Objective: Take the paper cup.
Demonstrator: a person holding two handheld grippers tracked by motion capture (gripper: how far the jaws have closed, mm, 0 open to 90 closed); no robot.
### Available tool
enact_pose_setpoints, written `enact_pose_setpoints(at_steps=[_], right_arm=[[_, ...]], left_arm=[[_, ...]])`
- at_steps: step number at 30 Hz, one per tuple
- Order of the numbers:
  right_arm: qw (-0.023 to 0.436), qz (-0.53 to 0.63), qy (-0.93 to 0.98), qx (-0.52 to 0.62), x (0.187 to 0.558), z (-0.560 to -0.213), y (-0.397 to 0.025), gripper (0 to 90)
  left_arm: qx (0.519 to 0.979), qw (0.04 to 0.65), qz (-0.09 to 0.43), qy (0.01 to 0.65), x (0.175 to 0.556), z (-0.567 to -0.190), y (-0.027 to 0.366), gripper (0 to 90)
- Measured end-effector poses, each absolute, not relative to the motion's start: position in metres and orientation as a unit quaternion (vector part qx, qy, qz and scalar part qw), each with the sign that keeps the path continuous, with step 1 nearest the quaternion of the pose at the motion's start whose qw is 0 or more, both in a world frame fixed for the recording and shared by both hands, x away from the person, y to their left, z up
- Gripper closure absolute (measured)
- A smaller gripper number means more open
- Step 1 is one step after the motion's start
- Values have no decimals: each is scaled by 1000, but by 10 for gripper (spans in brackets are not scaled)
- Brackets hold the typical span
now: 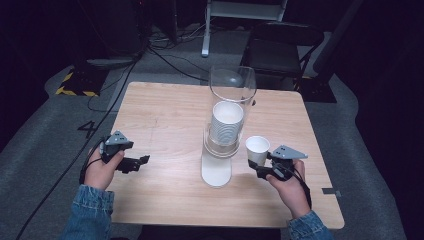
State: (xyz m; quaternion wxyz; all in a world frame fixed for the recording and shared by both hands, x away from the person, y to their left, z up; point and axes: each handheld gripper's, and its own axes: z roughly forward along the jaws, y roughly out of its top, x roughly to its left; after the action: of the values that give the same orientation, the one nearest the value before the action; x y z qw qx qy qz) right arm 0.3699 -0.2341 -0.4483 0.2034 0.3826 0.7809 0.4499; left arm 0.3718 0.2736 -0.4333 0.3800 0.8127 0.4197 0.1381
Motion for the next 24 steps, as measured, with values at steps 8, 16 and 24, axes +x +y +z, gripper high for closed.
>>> enact_pose_setpoints(at_steps=[8, 16, 24], right_arm=[[221, 461, 752, 416, 386, -442, -251, 348], [248, 464, 727, 441, 408, -445, -268, 346], [254, 451, 709, 479, 429, -455, -276, 342]], left_arm=[[810, 380, 141, 425, 370, -435, 275, 157], [810, 374, 142, 429, 365, -437, 279, 157], [808, 369, 143, 436, 358, -440, 285, 157]])
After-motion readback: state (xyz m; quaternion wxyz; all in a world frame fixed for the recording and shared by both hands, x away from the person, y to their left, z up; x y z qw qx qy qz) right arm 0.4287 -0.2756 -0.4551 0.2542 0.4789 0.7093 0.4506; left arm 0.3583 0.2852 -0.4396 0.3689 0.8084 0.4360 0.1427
